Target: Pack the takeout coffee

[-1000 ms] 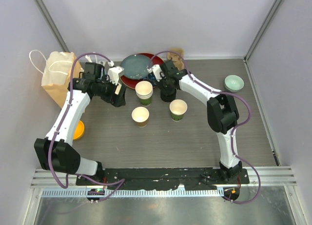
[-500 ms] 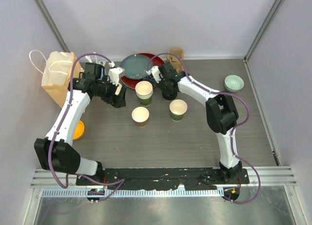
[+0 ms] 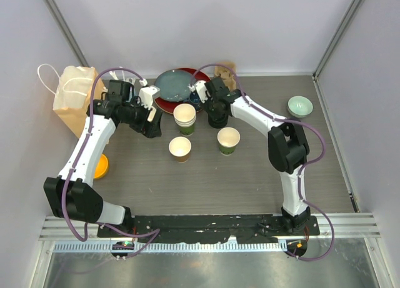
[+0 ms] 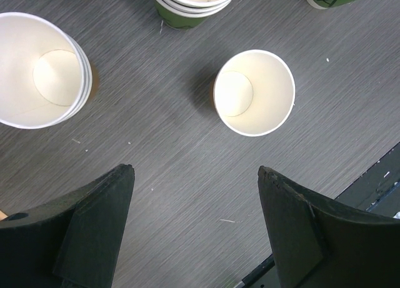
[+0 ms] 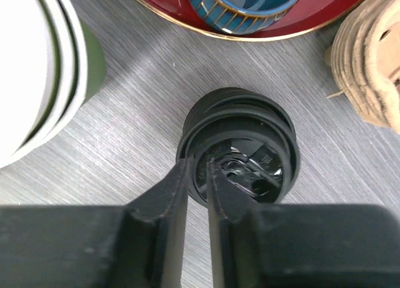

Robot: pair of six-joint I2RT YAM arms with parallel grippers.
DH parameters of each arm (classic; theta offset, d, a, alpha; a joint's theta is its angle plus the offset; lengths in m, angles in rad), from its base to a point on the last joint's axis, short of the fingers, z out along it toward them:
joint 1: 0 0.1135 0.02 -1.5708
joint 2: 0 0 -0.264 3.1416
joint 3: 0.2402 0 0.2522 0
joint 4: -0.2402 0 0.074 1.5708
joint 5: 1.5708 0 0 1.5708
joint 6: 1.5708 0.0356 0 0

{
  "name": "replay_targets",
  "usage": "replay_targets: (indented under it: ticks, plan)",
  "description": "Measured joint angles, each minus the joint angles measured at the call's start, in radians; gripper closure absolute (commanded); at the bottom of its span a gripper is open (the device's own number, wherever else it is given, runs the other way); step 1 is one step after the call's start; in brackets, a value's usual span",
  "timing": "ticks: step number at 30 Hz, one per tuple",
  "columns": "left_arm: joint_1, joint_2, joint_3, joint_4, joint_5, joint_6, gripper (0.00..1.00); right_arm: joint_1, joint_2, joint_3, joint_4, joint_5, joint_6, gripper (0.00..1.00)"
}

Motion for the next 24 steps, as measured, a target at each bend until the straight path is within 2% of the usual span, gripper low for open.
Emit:
replay_targets:
  ticks: [3, 9, 12, 17, 18, 19, 20, 24]
  plan:
    - [0.000, 0.000, 0.000, 0.000, 0.002, 0.001, 0.16, -0.013, -0.027, 0.000, 0.002, -0.028, 0.028, 0.77]
    - [0.000, 0.000, 0.000, -0.001, 0.006, 0.003, 0.16, -0.080, -0.066, 0.002, 0.019, -0.067, 0.104, 0.63]
    - [0.000, 0.000, 0.000, -0.001, 0.006, 0.005, 0.16, -0.111, -0.066, 0.003, 0.018, -0.047, 0.135, 0.59]
    - [0.000, 0.000, 0.000, -0.005, 0.006, 0.008, 0.16, -0.126, -0.066, -0.008, 0.011, 0.002, 0.168, 0.59]
    - [0.000, 0.000, 0.000, -0.006, 0.006, 0.008, 0.16, -0.124, -0.066, -0.014, 0.010, 0.005, 0.172, 0.61]
    - [0.000, 0.000, 0.000, -0.008, 0.007, 0.008, 0.16, -0.121, -0.066, -0.020, 0.006, 0.005, 0.175, 0.67]
    - [0.000, 0.000, 0.000, -0.009, 0.007, 0.009, 0.16, -0.119, -0.066, -0.025, 0.004, 0.005, 0.175, 0.68]
    - [0.000, 0.000, 0.000, -0.012, 0.007, 0.010, 0.16, -0.115, -0.063, -0.028, -0.006, 0.005, 0.186, 0.66]
